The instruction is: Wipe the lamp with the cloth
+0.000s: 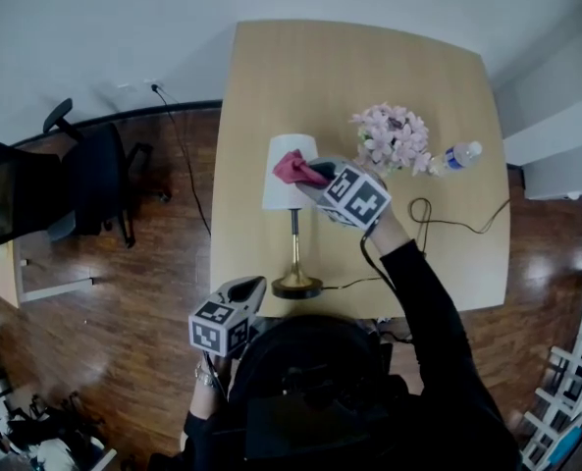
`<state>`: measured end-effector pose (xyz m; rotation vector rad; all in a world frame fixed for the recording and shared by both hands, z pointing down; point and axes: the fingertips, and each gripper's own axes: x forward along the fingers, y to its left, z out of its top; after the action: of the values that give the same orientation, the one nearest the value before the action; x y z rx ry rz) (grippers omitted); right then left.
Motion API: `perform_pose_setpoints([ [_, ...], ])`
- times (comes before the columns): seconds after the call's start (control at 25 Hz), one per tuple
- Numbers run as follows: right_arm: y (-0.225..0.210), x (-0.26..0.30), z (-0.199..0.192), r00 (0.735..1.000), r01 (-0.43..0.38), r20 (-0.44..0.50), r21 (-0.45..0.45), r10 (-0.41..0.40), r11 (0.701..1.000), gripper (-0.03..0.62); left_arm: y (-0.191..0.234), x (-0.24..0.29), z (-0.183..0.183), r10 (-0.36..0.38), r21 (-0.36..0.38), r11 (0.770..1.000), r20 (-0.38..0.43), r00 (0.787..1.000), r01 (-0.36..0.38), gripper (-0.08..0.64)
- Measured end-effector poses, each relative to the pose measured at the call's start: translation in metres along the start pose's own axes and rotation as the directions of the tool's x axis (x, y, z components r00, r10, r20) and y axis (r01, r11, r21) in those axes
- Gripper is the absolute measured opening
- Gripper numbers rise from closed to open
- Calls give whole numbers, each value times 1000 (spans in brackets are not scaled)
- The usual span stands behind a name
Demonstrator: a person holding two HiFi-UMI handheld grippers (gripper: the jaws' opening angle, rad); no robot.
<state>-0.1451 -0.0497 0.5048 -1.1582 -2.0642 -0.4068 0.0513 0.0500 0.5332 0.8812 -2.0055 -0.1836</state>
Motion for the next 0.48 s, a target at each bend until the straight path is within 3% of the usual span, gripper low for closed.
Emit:
perform_pose_setpoints([
  [0.2,-86,5,-3,990,137,7,69,-138,988,124,0,1,1,24,4,1000,-32,999,-24,5],
  [0.48,-106,32,-16,993,102,39,196,-112,975,124,-6,2,4,50,22,999,-67,997,-48,5],
])
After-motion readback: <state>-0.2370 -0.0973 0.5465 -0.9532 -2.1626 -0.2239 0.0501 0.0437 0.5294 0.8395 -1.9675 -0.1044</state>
